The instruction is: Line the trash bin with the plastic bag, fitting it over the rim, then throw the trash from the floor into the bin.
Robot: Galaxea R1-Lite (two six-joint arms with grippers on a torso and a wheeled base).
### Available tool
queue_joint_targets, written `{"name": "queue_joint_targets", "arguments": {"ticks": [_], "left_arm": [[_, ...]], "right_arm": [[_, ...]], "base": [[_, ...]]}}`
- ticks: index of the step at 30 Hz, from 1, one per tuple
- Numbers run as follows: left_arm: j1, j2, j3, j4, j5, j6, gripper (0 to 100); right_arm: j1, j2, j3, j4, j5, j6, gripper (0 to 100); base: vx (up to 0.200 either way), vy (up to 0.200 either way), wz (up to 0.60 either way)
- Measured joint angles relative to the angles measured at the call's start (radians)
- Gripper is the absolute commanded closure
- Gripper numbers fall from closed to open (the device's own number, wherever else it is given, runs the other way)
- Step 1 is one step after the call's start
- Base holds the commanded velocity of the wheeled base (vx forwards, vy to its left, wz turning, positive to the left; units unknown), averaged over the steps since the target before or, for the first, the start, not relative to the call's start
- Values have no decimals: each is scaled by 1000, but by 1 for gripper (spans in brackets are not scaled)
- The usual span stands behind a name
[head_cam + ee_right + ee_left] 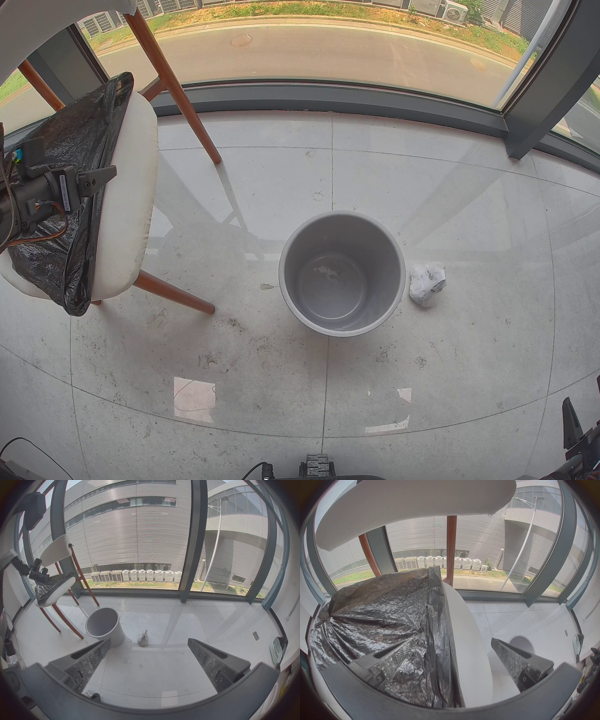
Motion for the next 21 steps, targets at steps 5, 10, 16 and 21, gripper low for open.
{"name": "queue_joint_targets", "arguments": {"ticks": [5,10,16,21], "left_arm": [[29,55,-42,-3,-3,0,0],[38,93,-58,-51,-2,0,100],[39,124,-51,-72,-1,-1,100],[39,143,-33,-109,-5,-1,100]], "right_arm": [[0,0,0,0,0,0,0],[0,0,1,0,0,-1,0],[0,0,0,0,1,-1,0],[0,0,0,0,0,0,0]], "base": [[0,0,0],[0,0,0],[0,0,0],[0,0,0]]}}
